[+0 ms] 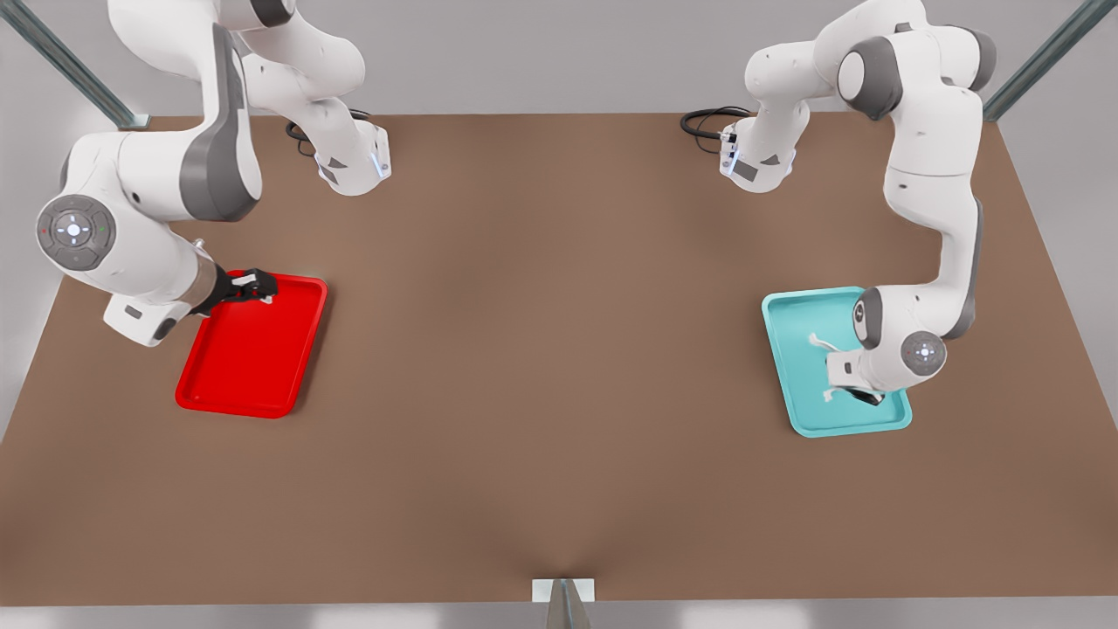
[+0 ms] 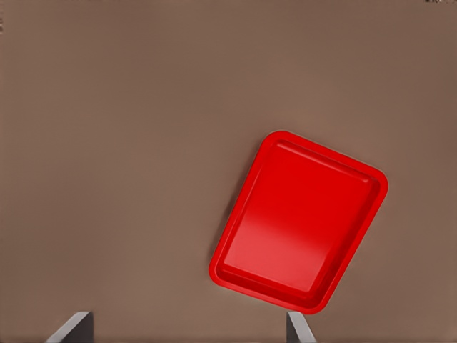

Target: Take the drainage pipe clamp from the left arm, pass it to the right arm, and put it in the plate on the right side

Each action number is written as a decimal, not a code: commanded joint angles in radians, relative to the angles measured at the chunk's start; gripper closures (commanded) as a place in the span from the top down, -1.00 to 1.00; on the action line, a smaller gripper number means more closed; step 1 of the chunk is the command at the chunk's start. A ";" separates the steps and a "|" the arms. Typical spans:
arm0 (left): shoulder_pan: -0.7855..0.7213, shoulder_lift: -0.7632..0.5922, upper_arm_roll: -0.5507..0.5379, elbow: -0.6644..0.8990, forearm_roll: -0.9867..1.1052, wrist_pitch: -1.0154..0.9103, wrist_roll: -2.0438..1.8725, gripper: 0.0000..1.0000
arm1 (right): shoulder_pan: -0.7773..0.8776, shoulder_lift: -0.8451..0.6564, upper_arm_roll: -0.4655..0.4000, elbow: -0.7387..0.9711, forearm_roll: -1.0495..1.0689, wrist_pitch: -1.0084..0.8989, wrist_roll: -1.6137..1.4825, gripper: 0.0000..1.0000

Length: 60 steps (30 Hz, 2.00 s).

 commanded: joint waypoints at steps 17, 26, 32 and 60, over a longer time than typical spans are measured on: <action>-0.510 0.260 -0.135 0.789 -0.189 -0.539 -2.070 -0.57 | 0.331 0.312 0.006 0.043 0.223 0.348 0.002 1.00; -0.602 0.350 -0.241 0.921 -0.192 -0.441 -2.199 -0.57 | 0.515 0.205 0.039 -0.188 0.200 0.800 -0.223 1.00; -0.628 0.378 -0.236 0.947 -0.194 -0.441 -2.208 -0.57 | 0.494 0.117 0.032 -0.372 0.124 1.116 -0.578 1.00; -0.636 0.393 -0.235 0.990 -0.192 -0.500 -2.205 -0.57 | 0.514 0.295 0.041 -0.326 0.131 1.210 -1.317 1.00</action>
